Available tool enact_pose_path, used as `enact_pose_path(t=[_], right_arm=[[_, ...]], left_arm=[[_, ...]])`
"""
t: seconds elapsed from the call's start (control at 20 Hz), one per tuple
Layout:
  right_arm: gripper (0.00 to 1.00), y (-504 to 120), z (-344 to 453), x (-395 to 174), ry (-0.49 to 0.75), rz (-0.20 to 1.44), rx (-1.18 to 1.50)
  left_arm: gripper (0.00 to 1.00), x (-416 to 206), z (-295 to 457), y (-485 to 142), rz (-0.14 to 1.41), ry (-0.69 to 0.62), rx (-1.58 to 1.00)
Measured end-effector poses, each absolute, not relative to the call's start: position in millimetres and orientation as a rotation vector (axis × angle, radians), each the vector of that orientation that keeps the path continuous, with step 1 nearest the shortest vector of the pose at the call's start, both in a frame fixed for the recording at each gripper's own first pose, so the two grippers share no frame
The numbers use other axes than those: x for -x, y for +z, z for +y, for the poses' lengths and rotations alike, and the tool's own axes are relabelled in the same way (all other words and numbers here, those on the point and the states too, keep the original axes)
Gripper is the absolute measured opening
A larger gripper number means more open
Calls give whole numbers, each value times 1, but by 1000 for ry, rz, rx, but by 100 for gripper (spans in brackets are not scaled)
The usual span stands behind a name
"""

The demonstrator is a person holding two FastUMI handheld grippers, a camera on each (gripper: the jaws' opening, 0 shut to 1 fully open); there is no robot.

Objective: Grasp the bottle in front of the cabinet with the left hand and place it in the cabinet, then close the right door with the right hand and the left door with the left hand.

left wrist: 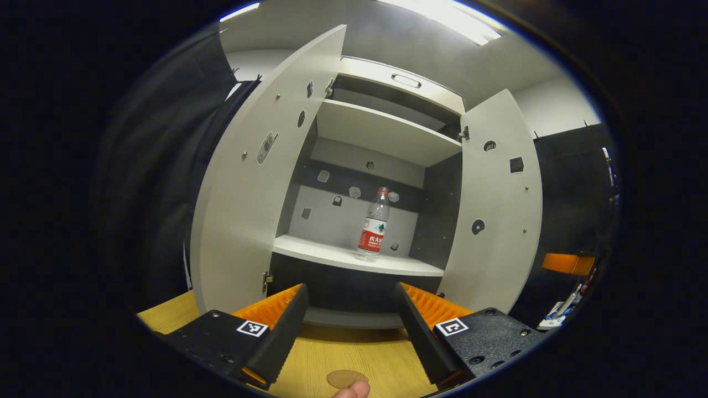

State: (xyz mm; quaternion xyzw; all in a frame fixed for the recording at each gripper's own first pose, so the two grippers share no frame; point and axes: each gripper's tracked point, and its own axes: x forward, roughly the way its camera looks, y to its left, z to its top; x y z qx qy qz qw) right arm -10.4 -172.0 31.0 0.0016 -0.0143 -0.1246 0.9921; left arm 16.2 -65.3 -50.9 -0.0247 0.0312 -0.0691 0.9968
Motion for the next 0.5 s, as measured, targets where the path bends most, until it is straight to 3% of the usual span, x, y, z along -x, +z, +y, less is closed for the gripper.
enact_pose_path(t=[0.2, 0.5], right_arm=[[96, 64, -231, -9, -312, -39, 4], [98, 87, -265, -58, -300, -26, -11]], left_arm=[[95, -17, -67, -43, 56, -136, 68], [95, -19, -63, -35, 45, -89, 65]])
